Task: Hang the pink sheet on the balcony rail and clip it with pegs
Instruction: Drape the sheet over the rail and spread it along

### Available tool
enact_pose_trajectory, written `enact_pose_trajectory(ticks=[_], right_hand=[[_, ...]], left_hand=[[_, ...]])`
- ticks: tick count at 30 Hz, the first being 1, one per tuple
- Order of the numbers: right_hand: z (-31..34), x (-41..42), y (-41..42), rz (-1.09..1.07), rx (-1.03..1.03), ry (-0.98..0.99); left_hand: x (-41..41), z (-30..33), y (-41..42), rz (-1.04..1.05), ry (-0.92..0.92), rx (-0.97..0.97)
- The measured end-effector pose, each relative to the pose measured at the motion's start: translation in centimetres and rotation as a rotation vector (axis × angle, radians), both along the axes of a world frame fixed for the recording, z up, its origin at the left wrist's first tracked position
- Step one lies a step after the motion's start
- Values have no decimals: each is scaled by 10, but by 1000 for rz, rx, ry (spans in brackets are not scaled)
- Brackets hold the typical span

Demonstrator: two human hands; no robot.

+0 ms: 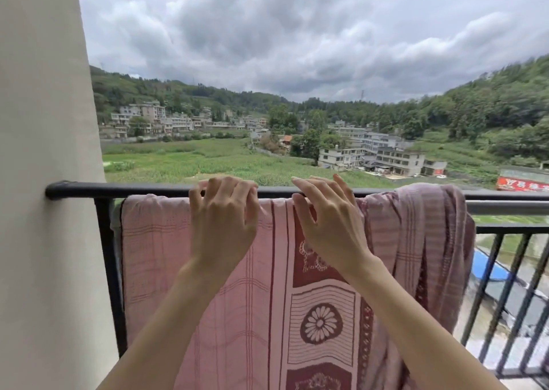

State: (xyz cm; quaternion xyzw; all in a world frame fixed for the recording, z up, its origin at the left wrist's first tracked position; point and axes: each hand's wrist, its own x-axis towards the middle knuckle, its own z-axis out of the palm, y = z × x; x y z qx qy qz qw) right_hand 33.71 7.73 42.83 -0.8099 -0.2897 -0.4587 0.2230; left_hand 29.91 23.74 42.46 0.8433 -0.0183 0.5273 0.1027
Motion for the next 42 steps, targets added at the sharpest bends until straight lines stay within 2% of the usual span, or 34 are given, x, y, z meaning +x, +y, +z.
enact_pose_trajectory(ticks=[4, 8, 14, 19, 24, 27, 29, 32, 36, 42], right_hand=[[0, 17, -65, -124, 53, 150], [-13, 33, -109, -254, -89, 52], [-14, 45, -134, -185, -144, -64], [-13, 48, -136, -132, -138, -73], [-31, 44, -164, -142, 67, -40], [-38, 38, -185, -211, 269, 128], [-37, 30, -188, -146, 410, 266], [-35, 20, -182, -38, 582, 289], [-28, 16, -181, 65, 788, 600], [-16, 19, -185, 132, 713, 896]], left_hand=[[15, -6, -56, -84, 130, 26], [29, -12, -82, 86, 192, 103], [33, -12, -89, 183, 128, 0], [34, -9, -88, 187, 130, -45], [35, -13, -87, 215, 120, -53], [34, -10, -98, 217, 129, -79], [35, -10, -113, 170, 143, -71], [38, -12, -144, 14, 136, 15], [49, -13, -165, -88, 201, 104], [55, -15, -164, -51, 167, 91]])
